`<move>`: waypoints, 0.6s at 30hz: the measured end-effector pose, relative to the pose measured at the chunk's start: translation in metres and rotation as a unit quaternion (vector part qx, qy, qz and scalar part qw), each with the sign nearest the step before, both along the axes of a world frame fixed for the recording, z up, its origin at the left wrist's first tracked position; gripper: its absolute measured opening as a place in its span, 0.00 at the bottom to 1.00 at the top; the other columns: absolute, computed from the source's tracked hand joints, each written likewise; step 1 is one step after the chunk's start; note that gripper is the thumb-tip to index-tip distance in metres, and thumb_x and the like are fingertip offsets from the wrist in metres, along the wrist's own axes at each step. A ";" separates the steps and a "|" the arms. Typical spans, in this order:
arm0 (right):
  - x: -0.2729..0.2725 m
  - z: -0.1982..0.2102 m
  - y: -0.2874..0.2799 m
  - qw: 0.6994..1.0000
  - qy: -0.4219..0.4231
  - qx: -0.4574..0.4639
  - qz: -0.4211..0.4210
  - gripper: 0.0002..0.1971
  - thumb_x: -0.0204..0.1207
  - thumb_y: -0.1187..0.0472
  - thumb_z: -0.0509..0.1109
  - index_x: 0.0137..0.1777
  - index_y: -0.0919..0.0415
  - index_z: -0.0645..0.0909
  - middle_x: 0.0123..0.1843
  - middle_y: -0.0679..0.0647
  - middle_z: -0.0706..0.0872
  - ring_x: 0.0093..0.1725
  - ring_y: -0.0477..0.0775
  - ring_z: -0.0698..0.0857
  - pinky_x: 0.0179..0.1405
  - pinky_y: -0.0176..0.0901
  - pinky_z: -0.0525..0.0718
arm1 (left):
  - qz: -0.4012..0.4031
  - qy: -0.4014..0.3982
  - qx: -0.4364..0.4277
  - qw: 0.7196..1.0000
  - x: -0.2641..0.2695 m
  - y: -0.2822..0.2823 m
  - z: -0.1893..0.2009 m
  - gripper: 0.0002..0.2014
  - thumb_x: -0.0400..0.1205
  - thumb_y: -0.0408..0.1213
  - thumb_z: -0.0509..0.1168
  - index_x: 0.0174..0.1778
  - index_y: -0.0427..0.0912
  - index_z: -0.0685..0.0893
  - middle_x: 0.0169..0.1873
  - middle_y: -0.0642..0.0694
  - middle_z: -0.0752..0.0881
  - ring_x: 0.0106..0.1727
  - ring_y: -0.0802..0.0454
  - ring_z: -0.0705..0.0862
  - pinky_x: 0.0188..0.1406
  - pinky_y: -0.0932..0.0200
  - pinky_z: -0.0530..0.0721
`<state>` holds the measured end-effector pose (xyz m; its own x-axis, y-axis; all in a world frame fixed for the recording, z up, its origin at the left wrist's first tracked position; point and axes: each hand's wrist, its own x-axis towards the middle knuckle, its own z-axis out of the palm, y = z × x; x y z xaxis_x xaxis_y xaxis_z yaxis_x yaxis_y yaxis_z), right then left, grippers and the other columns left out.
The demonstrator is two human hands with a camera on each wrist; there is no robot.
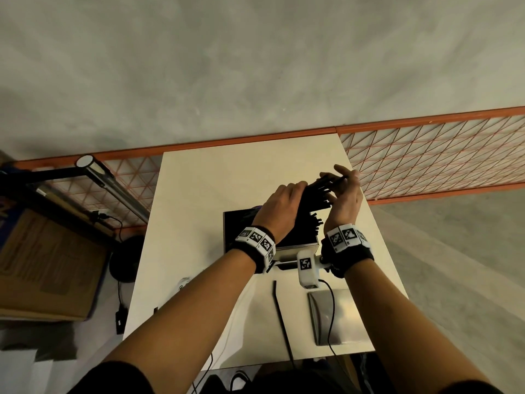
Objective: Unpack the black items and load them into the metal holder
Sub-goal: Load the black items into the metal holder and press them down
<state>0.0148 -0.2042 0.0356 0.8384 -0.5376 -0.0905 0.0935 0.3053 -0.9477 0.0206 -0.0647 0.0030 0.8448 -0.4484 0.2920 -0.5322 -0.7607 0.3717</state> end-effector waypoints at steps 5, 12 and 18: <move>0.008 -0.025 0.009 0.987 0.069 -0.129 0.065 0.17 0.84 0.47 0.58 0.60 0.52 0.85 0.53 0.51 0.92 0.56 0.51 0.88 0.59 0.52 0.84 | 0.026 0.082 0.024 0.996 -0.005 0.013 -0.026 0.35 0.76 0.24 0.74 0.80 0.36 0.70 0.65 0.36 0.80 0.64 0.39 0.80 0.67 0.44 0.82; -0.008 -0.073 0.027 0.842 0.114 -0.460 0.258 0.16 0.86 0.56 0.59 0.66 0.61 0.82 0.66 0.58 0.84 0.63 0.59 0.82 0.65 0.47 0.77 | 0.046 0.130 -0.017 0.990 -0.010 0.043 -0.062 0.32 0.77 0.43 0.79 0.76 0.39 0.76 0.66 0.40 0.76 0.68 0.39 0.76 0.73 0.43 0.77; -0.006 -0.067 0.018 0.875 0.120 -0.424 0.199 0.21 0.86 0.55 0.59 0.76 0.61 0.76 0.75 0.56 0.78 0.72 0.56 0.77 0.68 0.39 0.70 | 0.081 0.159 -0.042 0.983 -0.023 0.073 -0.076 0.39 0.78 0.58 0.74 0.81 0.43 0.71 0.73 0.45 0.69 0.76 0.45 0.70 0.79 0.48 0.72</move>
<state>0.0084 -0.1864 -0.0314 0.9859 -0.1672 0.0007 -0.0935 -0.5549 -0.8266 -0.0027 0.0079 -0.0734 0.9579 -0.2852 0.0319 -0.2527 -0.7855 0.5649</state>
